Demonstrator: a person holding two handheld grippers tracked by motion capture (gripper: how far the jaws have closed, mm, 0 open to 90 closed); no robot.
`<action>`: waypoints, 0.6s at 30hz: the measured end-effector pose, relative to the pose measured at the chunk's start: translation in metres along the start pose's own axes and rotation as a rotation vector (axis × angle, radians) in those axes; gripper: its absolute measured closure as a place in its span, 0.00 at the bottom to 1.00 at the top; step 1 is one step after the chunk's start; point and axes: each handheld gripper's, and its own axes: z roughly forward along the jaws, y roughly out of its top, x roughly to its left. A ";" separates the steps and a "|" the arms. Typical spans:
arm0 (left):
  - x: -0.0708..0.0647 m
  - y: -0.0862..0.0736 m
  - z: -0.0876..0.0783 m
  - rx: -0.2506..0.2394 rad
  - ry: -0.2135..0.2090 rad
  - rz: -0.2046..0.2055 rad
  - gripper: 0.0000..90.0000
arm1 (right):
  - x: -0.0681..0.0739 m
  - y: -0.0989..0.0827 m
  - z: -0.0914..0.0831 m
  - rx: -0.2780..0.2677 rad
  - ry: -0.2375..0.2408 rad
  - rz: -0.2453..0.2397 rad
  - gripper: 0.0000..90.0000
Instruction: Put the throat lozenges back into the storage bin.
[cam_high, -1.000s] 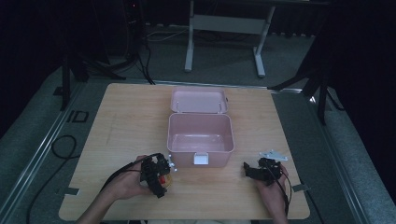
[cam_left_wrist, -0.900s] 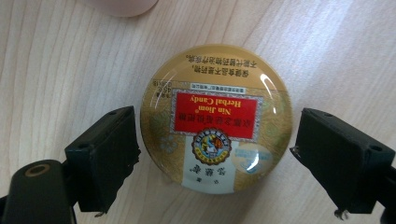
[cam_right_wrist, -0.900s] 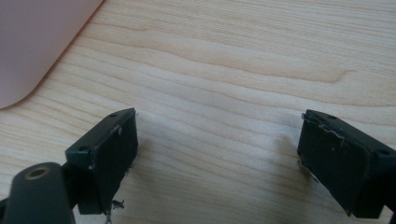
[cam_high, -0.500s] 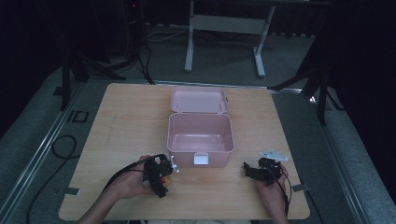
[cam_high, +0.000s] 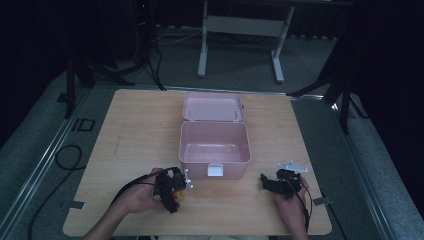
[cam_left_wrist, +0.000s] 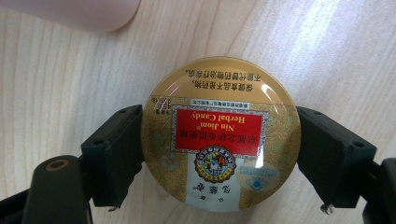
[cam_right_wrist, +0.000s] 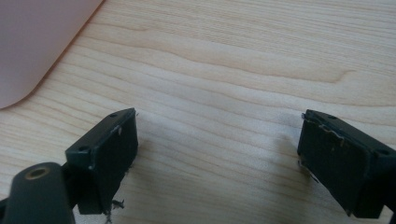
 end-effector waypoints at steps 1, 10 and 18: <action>0.000 0.000 0.000 0.004 0.001 0.001 0.23 | 0.000 0.000 0.000 0.000 0.000 0.000 0.13; 0.001 -0.004 -0.010 0.007 0.006 -0.006 0.23 | 0.000 0.000 0.000 0.000 0.000 0.000 0.13; 0.004 -0.011 -0.023 -0.005 0.018 -0.038 0.23 | 0.000 0.000 0.000 0.000 0.000 0.000 0.13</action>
